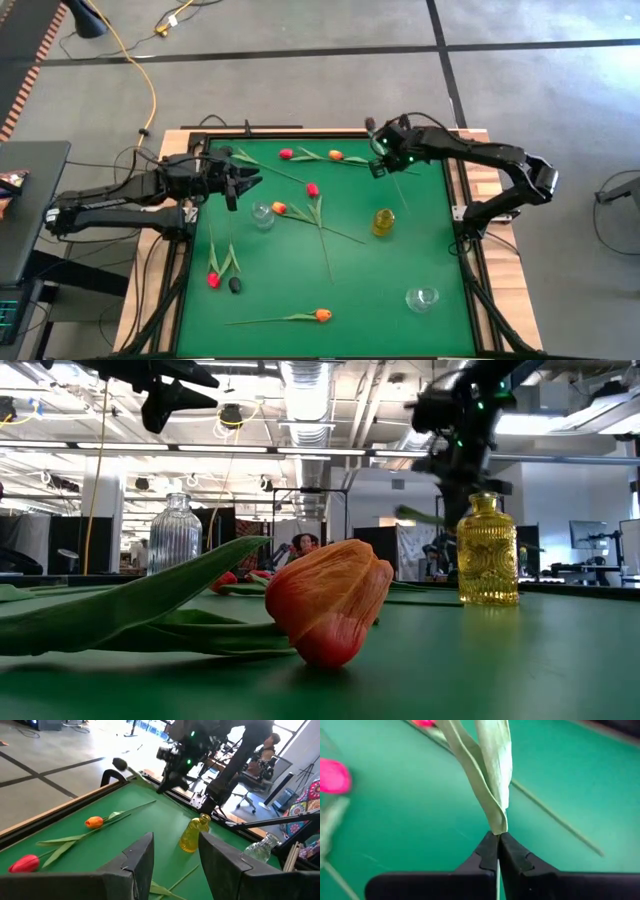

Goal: Sort flowers into vase by color
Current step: Put the top right black tulip into the top transparent vase, then put the top black tulip into the top transparent vase

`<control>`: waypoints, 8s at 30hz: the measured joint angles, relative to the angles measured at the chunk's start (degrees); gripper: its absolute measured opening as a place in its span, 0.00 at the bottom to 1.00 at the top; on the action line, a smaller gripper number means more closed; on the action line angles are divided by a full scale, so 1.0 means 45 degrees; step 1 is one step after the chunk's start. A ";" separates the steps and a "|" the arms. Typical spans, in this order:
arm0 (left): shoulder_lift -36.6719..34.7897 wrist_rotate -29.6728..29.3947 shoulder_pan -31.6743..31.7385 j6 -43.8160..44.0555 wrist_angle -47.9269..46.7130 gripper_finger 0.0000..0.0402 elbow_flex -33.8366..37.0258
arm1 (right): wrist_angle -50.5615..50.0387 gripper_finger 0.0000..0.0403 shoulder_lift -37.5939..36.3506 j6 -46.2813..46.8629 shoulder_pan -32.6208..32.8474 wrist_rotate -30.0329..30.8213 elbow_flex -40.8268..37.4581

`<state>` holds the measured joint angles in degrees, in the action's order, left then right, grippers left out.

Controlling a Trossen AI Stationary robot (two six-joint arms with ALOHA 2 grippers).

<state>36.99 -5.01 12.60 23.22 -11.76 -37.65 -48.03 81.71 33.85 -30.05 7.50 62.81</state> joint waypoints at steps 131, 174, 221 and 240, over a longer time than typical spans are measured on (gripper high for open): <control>-0.2641 -0.3615 -0.0005 0.3667 -0.8555 0.35 0.0005 | 1.8346 0.56 0.8670 -0.4634 0.5553 -0.3952 0.4527; -0.2638 -0.3967 0.0000 0.3263 -0.8608 0.35 0.0005 | 0.6831 0.64 1.1478 -0.5584 0.1712 -0.4667 1.0462; 1.2367 0.1130 0.7572 -1.4812 -0.7384 0.35 -0.5585 | -0.0450 0.63 1.0246 -0.8007 0.2215 -0.2469 1.1733; 1.5331 -0.0156 0.7189 -1.6967 -0.7069 0.35 -0.6543 | -0.1042 0.63 1.0185 -0.8682 0.1998 -0.2786 1.1730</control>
<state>105.97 -5.72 44.95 -53.13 -43.57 -67.09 -52.72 127.55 -5.21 -21.06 -5.04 115.59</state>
